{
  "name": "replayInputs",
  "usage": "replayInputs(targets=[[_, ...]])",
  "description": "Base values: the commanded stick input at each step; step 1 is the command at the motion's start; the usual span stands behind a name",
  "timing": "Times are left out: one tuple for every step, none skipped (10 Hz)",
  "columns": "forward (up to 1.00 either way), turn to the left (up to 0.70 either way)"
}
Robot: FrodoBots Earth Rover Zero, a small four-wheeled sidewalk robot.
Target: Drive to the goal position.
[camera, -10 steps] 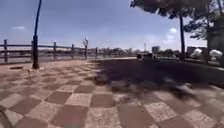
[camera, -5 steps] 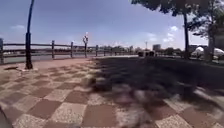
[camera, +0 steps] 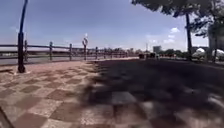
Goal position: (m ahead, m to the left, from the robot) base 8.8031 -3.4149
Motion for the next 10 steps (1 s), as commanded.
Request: replayInputs(targets=[[0.70, 0.00], [0.70, 0.00], [0.70, 0.00], [0.70, 0.00], [0.70, 0.00], [0.70, 0.00], [0.70, 0.00], [0.70, 0.00], [0.70, 0.00], [0.70, 0.00]])
